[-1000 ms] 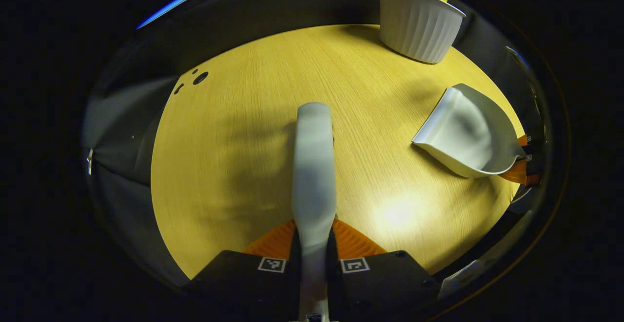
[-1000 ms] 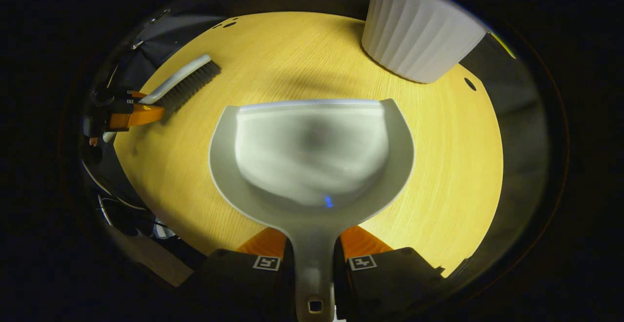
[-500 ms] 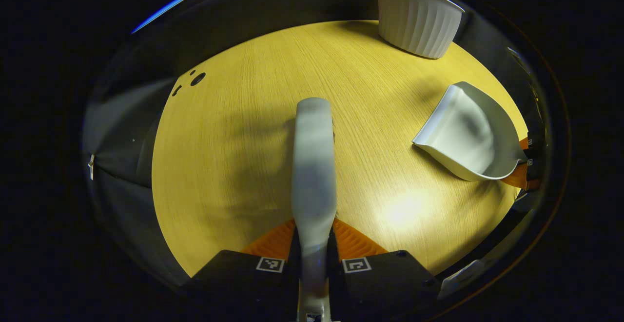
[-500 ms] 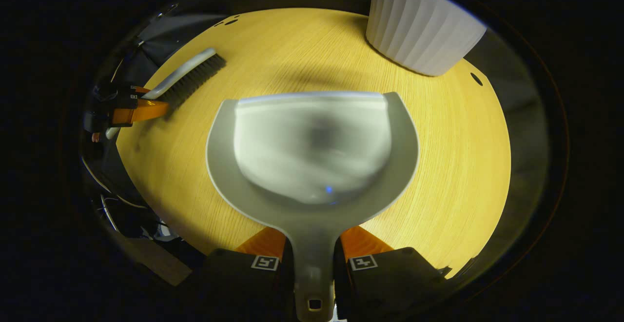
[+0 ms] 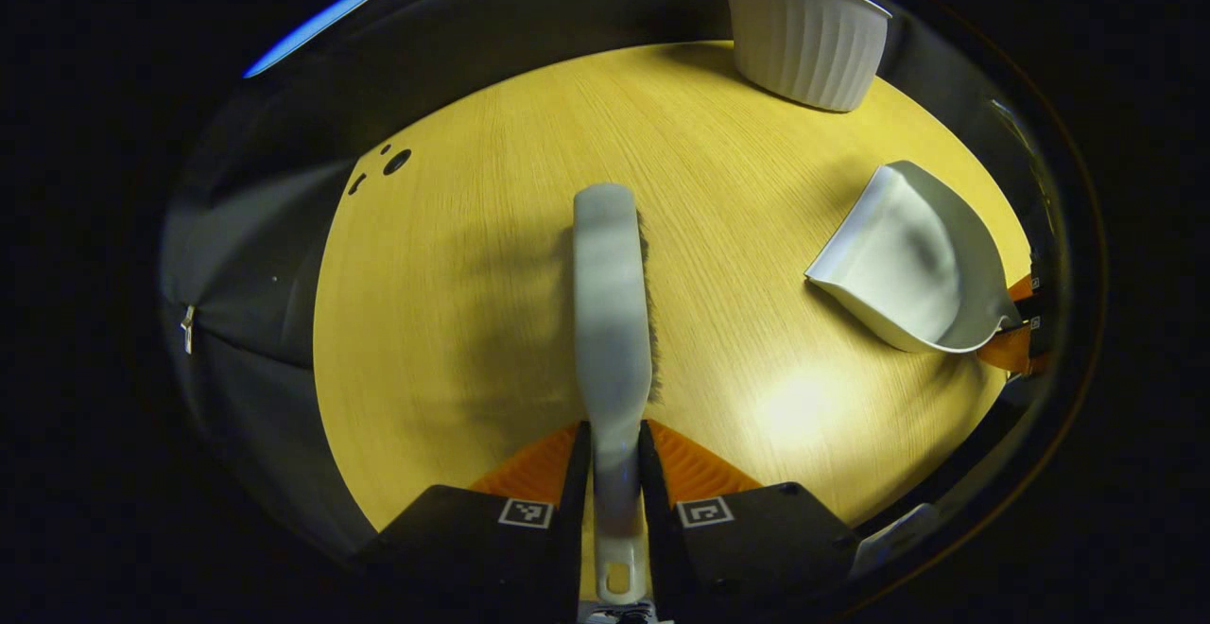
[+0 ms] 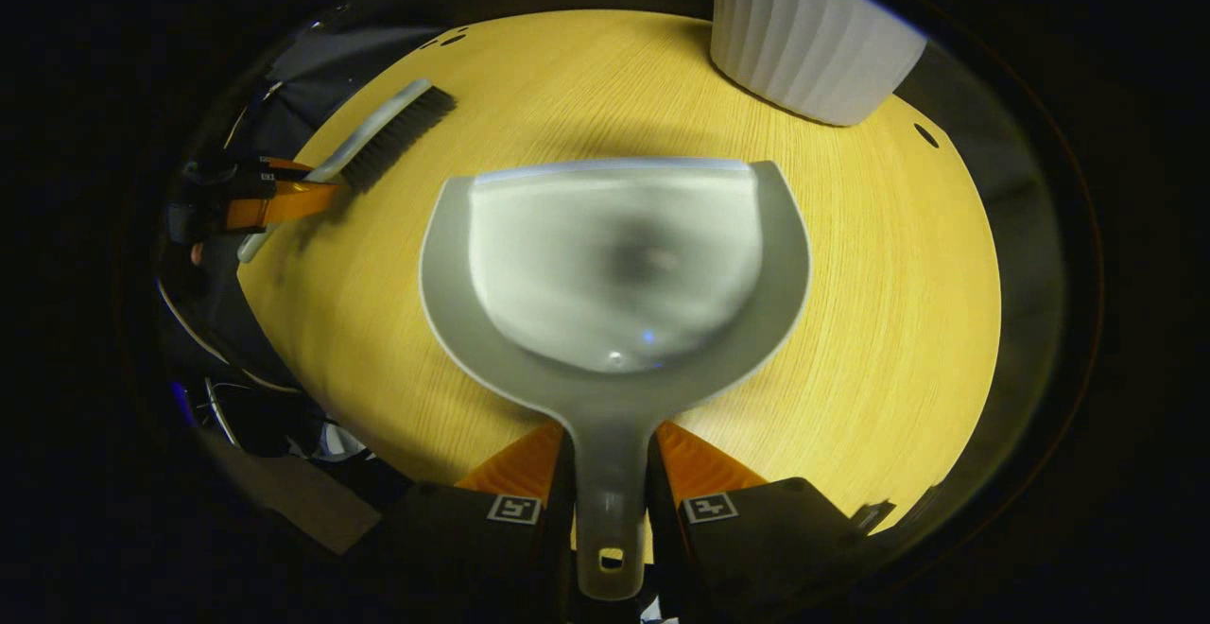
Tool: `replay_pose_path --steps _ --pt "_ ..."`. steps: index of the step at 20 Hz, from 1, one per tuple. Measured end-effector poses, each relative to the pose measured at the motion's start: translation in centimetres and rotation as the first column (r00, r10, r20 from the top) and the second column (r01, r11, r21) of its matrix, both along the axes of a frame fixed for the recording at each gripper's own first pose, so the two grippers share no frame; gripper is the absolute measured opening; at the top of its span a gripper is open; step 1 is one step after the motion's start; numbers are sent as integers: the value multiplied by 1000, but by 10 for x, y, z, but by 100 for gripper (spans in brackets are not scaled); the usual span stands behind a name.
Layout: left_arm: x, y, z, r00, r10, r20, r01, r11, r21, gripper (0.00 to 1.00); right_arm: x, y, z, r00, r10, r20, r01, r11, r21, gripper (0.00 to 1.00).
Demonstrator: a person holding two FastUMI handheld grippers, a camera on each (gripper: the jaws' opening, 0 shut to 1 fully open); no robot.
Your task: Pick up the small broom and dustpan from the desktop, sweep the trash into the dustpan with the broom, and then empty the trash into the garbage bin.
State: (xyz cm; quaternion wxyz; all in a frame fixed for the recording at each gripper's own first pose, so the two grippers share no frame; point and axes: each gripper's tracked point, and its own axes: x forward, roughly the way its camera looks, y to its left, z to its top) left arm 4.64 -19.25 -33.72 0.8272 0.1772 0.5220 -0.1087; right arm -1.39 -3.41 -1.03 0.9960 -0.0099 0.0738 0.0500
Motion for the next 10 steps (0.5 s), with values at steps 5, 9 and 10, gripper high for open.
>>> replay_pose_path --steps 5,9,10 --pt "-7 1 32 998 -17 58 16 1000 3 35 -39 -4 15 997 -2 75 1 1000 19 39" --pt "-3 -8 83 982 -12 187 21 999 -46 35 -77 -2 47 976 -8 216 9 1000 -3 39" --pt "3 -13 100 972 -5 233 23 997 -74 35 -88 -2 60 964 -9 266 12 1000 -9 38"
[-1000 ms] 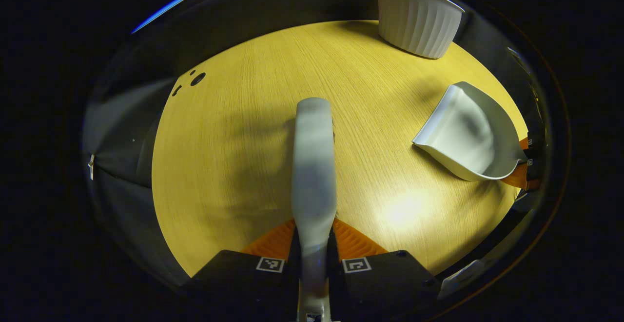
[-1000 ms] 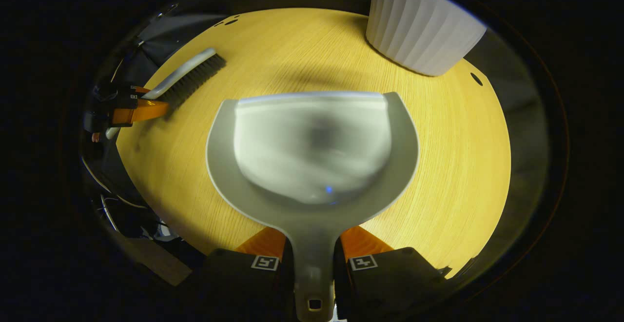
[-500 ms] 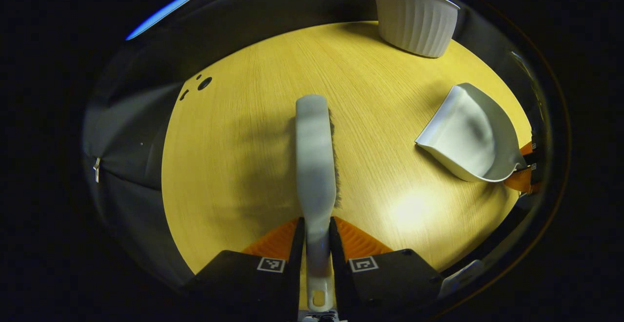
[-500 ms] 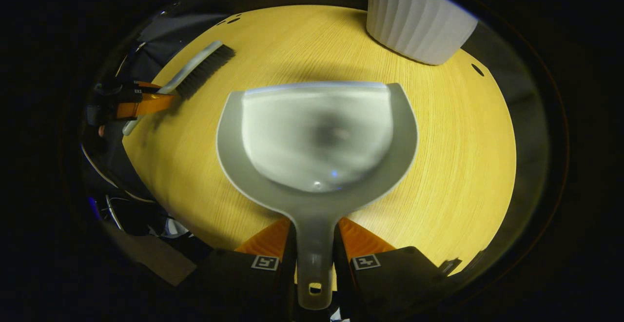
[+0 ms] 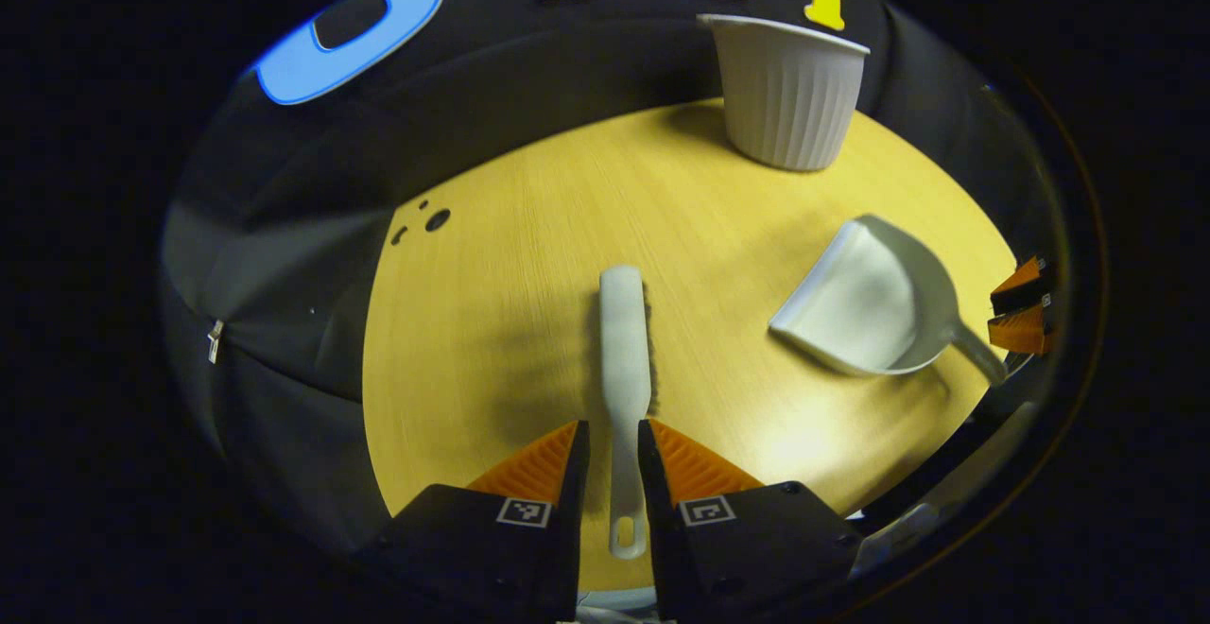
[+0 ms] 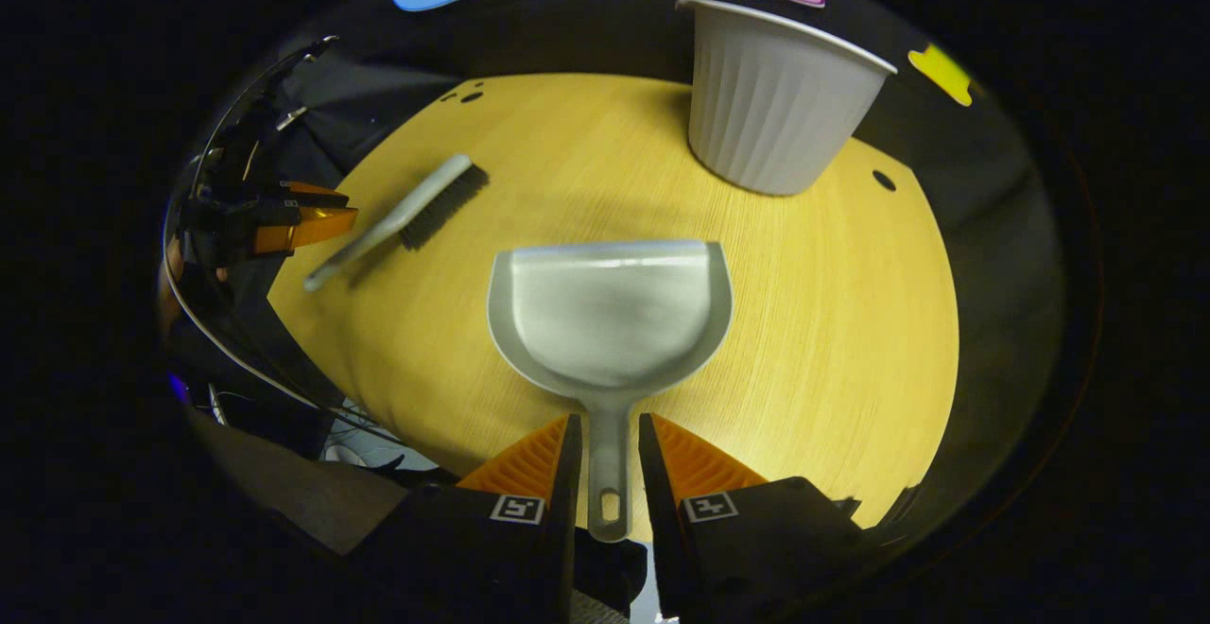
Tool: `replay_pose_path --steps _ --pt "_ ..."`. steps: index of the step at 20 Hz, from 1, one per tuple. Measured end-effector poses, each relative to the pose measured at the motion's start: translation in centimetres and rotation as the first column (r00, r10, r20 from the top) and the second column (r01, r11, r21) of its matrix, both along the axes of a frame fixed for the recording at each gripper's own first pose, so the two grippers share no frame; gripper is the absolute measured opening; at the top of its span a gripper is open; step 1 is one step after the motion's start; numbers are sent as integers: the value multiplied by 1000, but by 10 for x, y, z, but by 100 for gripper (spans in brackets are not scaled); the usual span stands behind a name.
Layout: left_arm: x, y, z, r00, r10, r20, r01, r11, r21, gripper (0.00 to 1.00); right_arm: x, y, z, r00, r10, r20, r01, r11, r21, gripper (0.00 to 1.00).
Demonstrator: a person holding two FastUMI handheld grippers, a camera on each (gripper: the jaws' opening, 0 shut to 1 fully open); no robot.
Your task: Pick up the small broom and dustpan from the desktop, sweep the trash into the dustpan with the broom, and then empty the trash into the garbage bin.
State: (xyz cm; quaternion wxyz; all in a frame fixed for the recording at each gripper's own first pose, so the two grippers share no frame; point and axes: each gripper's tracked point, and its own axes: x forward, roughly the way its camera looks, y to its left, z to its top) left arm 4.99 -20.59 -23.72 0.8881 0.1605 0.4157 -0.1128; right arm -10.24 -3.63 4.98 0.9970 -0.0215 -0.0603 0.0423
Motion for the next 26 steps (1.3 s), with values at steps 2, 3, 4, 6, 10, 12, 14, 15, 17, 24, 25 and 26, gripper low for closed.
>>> replay_pose_path --steps 2,3,4,6,10,12,14,15,17,24,25,26 --pt "12 -9 41 994 4 105 2 998 -60 35 -21 0 32 993 -5 115 6 1000 -7 38" --pt "18 -15 63 987 8 158 7 996 -92 35 -31 2 48 984 -5 176 5 1000 -4 38" --pt "22 -22 86 978 13 209 13 992 -126 35 -45 3 67 972 -5 234 4 1000 4 39" --pt "30 -34 127 951 31 309 32 980 -196 35 -74 2 100 936 -14 352 6 1000 23 37" --pt "34 -50 208 862 52 505 110 952 -285 34 -139 -7 157 826 -64 560 51 998 40 38" --pt "28 -59 241 813 50 580 161 938 -307 35 -175 -12 172 769 -80 635 64 997 48 38" --pt "15 -67 259 785 61 616 199 918 -344 35 -197 -14 187 718 -91 690 75 996 54 38" --pt "8 -71 264 779 71 623 207 909 -363 34 -192 -11 194 697 -96 711 80 995 56 37" --pt "7 -67 274 761 89 643 212 903 -375 34 -192 -5 196 676 -86 731 78 996 44 38" --pt "-6 -66 282 755 128 643 149 922 -358 35 -185 4 194 667 -12 745 66 997 -42 37" --pt "-7 -66 284 755 128 643 141 926 -350 35 -181 7 193 679 4 735 55 997 -56 36" --pt "-11 -70 283 759 130 638 133 928 -348 35 -176 9 192 686 16 727 49 997 -68 36"
